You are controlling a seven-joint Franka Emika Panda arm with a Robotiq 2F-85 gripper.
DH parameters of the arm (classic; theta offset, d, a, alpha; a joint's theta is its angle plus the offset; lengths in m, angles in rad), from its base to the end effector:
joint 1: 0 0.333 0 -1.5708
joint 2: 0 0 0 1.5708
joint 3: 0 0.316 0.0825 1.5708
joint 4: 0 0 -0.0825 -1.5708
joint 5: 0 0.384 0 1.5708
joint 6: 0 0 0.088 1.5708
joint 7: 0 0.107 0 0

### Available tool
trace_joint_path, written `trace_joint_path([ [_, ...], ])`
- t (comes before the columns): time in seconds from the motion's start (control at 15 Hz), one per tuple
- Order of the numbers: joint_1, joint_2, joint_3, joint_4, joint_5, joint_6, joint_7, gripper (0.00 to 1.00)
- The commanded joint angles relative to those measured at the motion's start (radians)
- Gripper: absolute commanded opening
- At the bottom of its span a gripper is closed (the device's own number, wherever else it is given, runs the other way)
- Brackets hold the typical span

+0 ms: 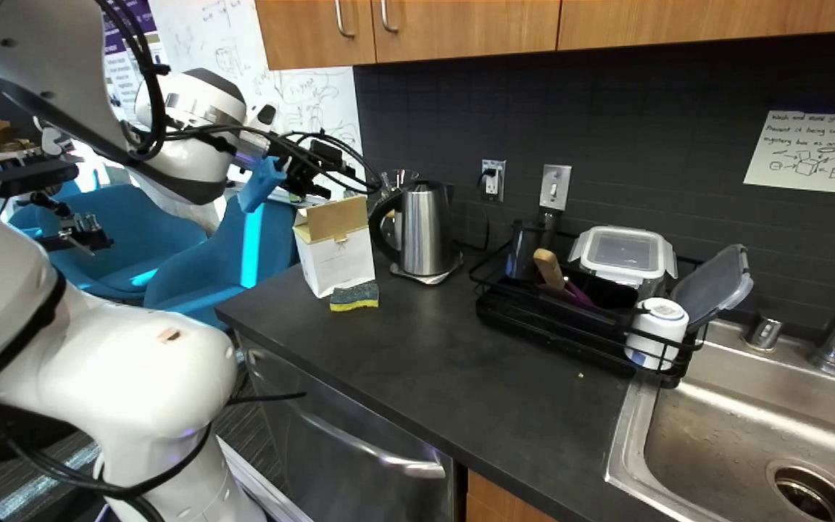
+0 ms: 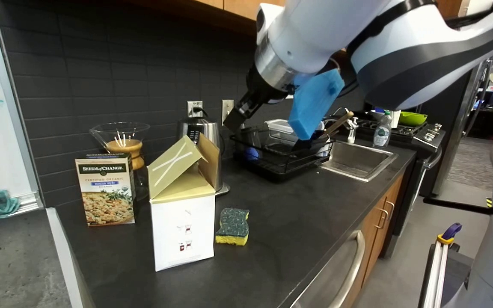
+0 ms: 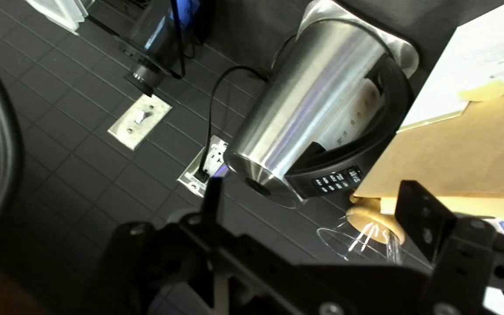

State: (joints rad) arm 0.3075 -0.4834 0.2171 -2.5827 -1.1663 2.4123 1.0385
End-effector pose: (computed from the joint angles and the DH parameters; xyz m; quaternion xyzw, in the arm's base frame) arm 0.3643 0.2070 0.4529 0.8687 0.1301 0.4018 0.2590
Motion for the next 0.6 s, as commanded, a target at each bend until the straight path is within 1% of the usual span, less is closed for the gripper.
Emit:
trace_joint_path([
  [0.0,-0.025,0.108,0.027,0.072,-0.002,0.059,-0.015,1.0],
  [0.2,-0.033,0.168,0.043,0.12,-0.009,0.085,-0.017,1.0],
  [0.53,-0.035,0.226,0.064,0.201,-0.008,0.09,-0.038,1.0],
])
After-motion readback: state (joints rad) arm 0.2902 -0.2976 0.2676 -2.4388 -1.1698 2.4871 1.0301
